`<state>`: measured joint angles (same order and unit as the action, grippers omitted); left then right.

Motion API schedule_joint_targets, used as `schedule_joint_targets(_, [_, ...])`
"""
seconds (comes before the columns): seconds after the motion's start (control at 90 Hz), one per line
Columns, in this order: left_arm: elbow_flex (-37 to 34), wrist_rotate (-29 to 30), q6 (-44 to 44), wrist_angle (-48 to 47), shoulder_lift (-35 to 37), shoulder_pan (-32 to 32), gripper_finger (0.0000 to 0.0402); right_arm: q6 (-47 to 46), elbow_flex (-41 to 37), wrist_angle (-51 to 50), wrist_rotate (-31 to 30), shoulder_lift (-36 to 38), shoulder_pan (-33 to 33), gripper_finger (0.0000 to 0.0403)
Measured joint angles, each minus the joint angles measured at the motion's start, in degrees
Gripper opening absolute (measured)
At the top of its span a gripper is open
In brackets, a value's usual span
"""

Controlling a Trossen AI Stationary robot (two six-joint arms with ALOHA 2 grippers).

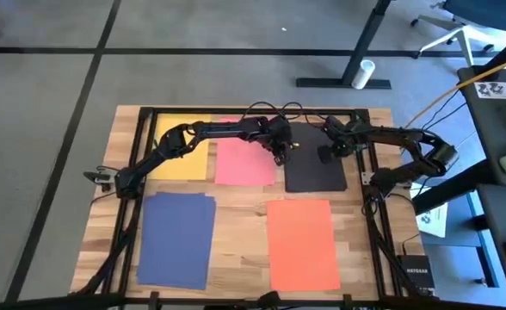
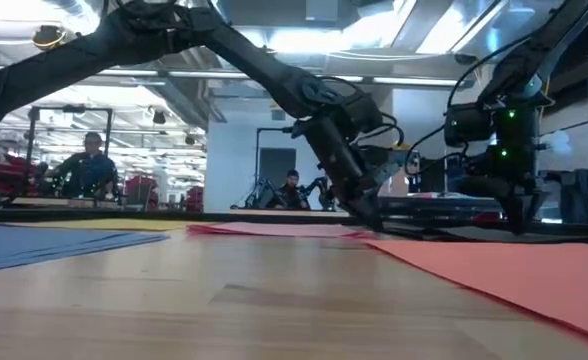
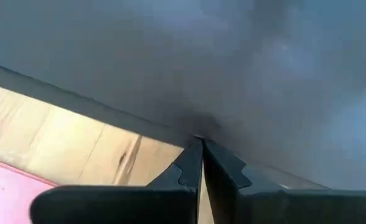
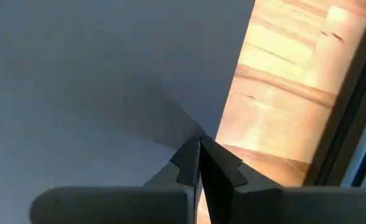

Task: Organize paper
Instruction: Adjust the stacked black papers

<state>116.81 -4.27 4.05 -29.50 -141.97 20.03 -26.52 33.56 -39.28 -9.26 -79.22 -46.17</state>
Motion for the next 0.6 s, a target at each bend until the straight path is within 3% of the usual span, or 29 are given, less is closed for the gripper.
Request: schedule_joint_targets(0.6, [0.0, -0.14, -0.31, -0.37, 0.0, 0.22, 0.0, 0.0, -0.15, -4.28, 0.64, 2.67, 0.04, 0.0])
